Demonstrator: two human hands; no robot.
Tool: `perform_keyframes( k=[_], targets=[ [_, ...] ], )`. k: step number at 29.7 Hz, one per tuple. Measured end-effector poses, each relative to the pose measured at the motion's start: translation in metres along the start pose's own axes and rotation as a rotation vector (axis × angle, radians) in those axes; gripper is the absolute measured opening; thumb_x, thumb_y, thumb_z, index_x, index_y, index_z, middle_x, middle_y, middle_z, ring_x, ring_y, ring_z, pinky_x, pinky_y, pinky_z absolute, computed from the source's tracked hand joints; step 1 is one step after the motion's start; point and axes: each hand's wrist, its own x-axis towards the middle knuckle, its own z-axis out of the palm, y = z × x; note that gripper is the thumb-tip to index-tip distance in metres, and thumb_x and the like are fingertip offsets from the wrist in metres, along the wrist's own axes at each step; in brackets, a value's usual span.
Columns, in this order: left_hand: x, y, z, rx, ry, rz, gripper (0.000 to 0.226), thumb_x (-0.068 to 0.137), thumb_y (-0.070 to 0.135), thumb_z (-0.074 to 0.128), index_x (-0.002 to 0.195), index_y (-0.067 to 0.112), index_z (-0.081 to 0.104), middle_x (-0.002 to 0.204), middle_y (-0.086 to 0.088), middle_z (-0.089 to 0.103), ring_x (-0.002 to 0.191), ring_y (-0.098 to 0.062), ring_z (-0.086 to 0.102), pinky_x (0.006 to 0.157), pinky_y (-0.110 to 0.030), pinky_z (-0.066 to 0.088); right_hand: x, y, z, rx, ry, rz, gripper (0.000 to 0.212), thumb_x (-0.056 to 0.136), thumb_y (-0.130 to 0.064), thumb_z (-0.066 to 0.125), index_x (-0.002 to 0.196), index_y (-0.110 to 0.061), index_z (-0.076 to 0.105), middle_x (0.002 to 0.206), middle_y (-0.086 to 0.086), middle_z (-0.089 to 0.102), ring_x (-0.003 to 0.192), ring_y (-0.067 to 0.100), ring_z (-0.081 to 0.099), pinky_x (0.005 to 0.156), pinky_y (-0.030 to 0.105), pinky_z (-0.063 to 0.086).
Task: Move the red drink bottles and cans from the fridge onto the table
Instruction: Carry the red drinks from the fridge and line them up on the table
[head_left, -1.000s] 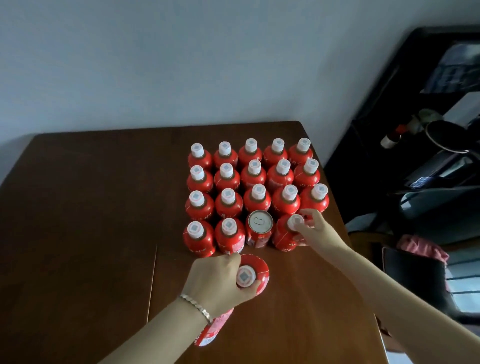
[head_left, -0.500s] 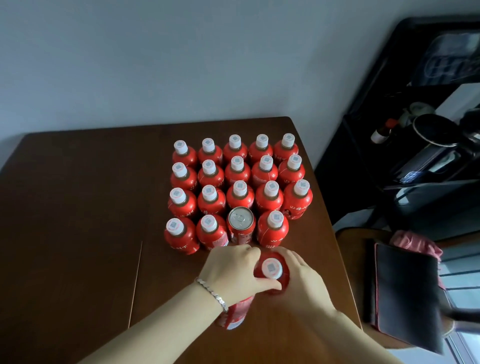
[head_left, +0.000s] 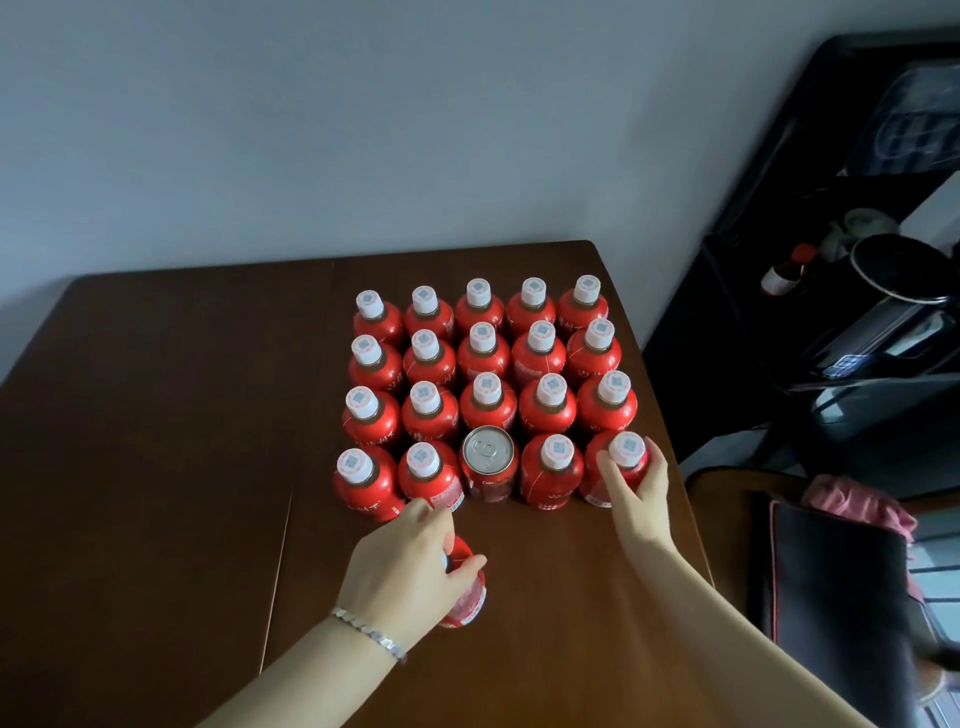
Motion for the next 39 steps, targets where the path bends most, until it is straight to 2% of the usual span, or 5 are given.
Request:
perform_keyframes(
  k=[4,12,19,26,39],
  targets=[
    [-0.003,-0.011,0.004,-0.007,-0.029,-0.043,0.034,0.086,0.058,0.048,0.084,0.027,0.037,0.087,0.012,0.042,0.071,-0.009,0.043,0.052,-0.007,0.026,-0.006,0.009,0.009,0.273,-0.098,0.215,0.120,0.052,-0.080,0.062,0.148,-0.039,0.003,0.154,0.004,0.024,0.139,0.025,0.032,0.113,0.051,0.029],
    [-0.003,-0.030,0.010,-0.030,0.034,-0.145,0.033,0.084,0.056,0.053,0.083,0.025,0.039,0.088,0.010,0.044,0.068,-0.008,0.046,0.045,-0.008,0.023,-0.002,-0.002,0.021,0.827,-0.077,0.356,0.081,0.084,-0.055,0.056,0.148,-0.031,0.015,0.140,0.013,0.045,0.110,0.033,0.060,0.076,0.049,0.055],
    [0.004,-0.061,0.024,-0.087,0.098,-0.256,0.030,0.084,0.045,0.061,0.094,0.018,0.052,0.091,0.004,0.042,0.084,-0.014,0.056,0.062,-0.018,0.039,-0.027,0.012,0.019,0.598,-0.143,0.463,0.061,0.092,-0.051,0.046,0.143,-0.022,0.030,0.134,0.007,0.044,0.114,0.032,0.054,0.096,0.050,0.045],
    [-0.006,-0.089,0.050,-0.390,0.225,-0.429,0.077,0.065,0.028,0.084,0.130,0.013,0.046,0.125,-0.009,0.052,0.118,-0.028,0.049,0.085,-0.039,0.051,-0.063,0.018,0.047,0.175,-0.317,0.530,0.009,0.093,-0.013,0.054,0.099,-0.010,0.060,0.084,0.009,0.066,0.076,0.020,0.062,0.067,0.030,0.049],
    [0.000,-0.087,0.077,-0.998,0.103,-0.750,0.077,0.069,0.032,0.081,0.134,0.016,0.042,0.127,-0.011,0.056,0.114,-0.032,0.058,0.090,-0.050,0.052,-0.085,0.017,0.061,-0.041,-0.442,0.440,0.017,0.090,-0.006,0.050,0.082,-0.016,0.059,0.073,0.006,0.064,0.065,0.019,0.057,0.061,0.026,0.047]
  ],
)
